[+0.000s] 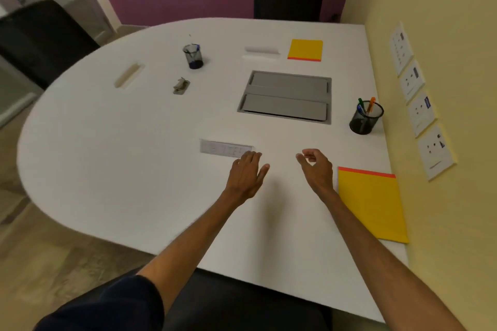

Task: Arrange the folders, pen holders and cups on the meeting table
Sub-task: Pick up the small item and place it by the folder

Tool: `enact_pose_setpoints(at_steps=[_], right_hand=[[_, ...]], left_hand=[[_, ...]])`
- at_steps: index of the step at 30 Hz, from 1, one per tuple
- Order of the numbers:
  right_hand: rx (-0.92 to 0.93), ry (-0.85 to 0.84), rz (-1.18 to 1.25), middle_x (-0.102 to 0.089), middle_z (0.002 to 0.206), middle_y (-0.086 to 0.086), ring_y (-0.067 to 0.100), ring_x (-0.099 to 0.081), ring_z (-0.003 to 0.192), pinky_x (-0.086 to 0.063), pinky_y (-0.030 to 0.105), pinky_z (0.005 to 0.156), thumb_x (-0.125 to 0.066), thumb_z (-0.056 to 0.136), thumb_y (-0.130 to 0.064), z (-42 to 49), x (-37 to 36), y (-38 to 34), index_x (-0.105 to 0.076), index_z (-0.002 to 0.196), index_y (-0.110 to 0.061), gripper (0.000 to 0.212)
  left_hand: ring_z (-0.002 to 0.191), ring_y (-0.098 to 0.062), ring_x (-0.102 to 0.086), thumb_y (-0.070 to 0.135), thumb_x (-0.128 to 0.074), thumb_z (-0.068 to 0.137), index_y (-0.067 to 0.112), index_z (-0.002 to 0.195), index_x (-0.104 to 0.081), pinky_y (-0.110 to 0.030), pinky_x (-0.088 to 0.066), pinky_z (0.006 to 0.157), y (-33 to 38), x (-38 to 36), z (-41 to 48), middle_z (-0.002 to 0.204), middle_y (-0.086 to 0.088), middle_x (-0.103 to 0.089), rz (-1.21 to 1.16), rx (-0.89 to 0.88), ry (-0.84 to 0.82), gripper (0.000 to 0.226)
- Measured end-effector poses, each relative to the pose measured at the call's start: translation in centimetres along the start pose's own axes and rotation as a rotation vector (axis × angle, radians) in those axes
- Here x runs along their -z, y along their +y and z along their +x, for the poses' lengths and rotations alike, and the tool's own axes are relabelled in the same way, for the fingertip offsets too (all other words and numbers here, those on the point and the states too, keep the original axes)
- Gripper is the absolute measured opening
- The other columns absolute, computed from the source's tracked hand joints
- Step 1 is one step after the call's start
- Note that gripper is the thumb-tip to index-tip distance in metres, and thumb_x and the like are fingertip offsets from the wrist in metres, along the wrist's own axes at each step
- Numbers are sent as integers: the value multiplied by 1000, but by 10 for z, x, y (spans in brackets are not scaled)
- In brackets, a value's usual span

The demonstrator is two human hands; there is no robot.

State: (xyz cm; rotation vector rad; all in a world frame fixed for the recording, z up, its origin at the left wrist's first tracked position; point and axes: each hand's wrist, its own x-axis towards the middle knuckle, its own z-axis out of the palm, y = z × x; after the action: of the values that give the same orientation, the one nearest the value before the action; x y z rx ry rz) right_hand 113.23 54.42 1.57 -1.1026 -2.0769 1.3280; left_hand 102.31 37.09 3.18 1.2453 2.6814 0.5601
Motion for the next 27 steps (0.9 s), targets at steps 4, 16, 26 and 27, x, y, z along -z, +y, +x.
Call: enact_pose_setpoints(at_steps=[4,16,26,27], right_hand=[[8,-125,-9,-64,120,5,19,-59,110,-47,29,92,-67,91,-33,-40,-18,-37,-63,119,-10,37],[186,-363,17,-57,131,7,21,-53,121,-45,35,104,-61,94,-36,-117,-55,-148,-57,129,-11,43],[306,-479,-8,-56,132,8,22,-51,126,-40,40,110,-60,93,-42,-158,-97,-200,-57,128,-13,45],[317,-490,-21,-56,132,8,22,-51,125,-40,39,109,-60,93,-43,-162,-102,-205,-58,128,-13,46]], left_hand=[[131,-24,-48,41,-34,104,11,142,-41,-37,-39,106,-19,66,-38,144,-7,-49,-64,68,88,49],[135,-22,-43,40,-33,104,11,142,-43,-41,-39,107,-48,176,-119,144,-6,-48,-9,227,239,49],[143,-24,-33,44,-30,104,11,145,-40,-43,-33,113,-82,195,-187,151,-9,-40,-14,392,283,54],[143,-24,-33,45,-30,104,11,145,-40,-43,-33,113,-89,197,-192,152,-9,-40,-13,405,291,54]])
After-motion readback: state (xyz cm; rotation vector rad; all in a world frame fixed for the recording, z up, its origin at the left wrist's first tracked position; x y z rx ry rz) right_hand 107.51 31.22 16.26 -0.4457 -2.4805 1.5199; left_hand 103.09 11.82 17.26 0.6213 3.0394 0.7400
